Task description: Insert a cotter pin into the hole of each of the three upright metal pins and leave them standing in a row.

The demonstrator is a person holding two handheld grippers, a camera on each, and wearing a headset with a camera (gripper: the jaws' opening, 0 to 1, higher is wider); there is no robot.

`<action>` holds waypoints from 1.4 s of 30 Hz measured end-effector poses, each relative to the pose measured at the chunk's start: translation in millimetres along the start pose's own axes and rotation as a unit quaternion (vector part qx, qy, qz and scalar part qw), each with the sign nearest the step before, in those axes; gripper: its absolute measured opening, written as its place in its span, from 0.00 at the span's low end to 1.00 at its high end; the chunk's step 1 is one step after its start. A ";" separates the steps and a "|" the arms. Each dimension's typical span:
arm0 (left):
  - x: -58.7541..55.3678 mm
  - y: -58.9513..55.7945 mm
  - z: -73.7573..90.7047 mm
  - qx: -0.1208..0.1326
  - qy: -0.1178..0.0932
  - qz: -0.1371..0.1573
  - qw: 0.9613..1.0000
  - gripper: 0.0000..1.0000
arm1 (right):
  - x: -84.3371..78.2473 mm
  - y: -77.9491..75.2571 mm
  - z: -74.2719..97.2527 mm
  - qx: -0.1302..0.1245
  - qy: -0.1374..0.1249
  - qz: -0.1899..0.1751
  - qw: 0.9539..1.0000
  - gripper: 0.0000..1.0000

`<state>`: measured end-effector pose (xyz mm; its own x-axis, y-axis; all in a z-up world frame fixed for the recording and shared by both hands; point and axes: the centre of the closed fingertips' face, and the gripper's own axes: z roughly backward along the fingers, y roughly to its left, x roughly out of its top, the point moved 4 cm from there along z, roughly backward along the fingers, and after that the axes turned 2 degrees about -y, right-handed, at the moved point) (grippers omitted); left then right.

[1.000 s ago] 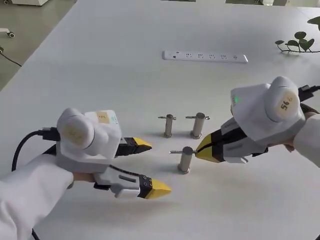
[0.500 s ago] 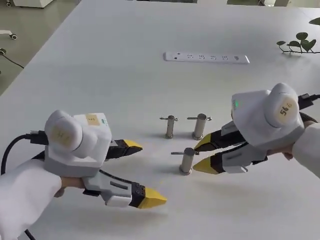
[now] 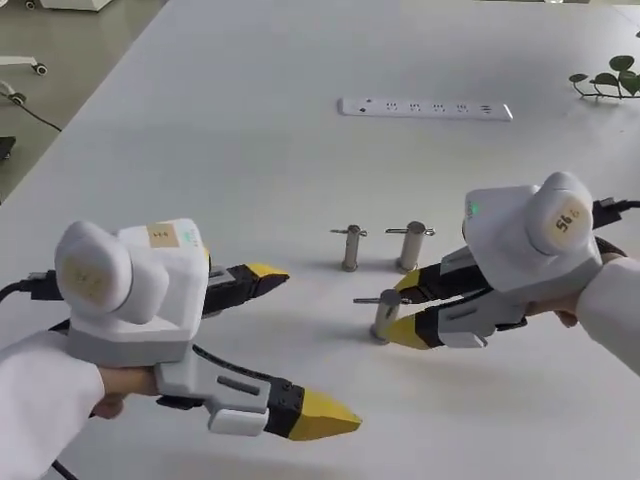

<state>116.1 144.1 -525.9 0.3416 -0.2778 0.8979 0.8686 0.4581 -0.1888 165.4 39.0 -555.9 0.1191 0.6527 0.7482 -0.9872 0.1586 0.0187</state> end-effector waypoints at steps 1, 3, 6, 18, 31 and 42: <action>-1.1 0.6 0.2 0.004 0.003 0.001 1.000 0.99 | 0.0 -0.3 -1.2 -0.001 0.000 0.000 1.000 0.16; -4.2 -1.0 0.8 0.002 0.013 -0.003 1.000 0.99 | 0.2 -0.8 -2.9 -0.001 -0.001 -0.004 1.000 0.15; -4.5 -3.9 1.5 0.003 0.021 -0.014 1.000 0.99 | 0.1 -0.1 -4.3 0.000 -0.003 -0.006 1.000 0.11; -2.4 -1.7 1.7 0.007 0.020 -0.011 1.000 0.99 | -1.8 -2.2 0.3 -0.030 -0.013 0.013 0.999 0.08; -3.8 0.1 2.4 0.010 0.027 -0.006 1.000 0.99 | -24.8 -44.4 45.0 -0.085 -0.013 -0.001 0.996 0.08; -5.1 2.4 6.3 0.022 0.035 0.003 0.999 0.99 | -50.5 -82.0 69.2 -0.101 -0.009 -0.012 0.995 0.08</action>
<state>114.1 151.9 -528.5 0.3733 -0.3325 0.8660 0.8502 0.4961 -0.1760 233.0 -58.2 -549.3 0.1392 0.6335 0.7611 -0.9422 0.3214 -0.0952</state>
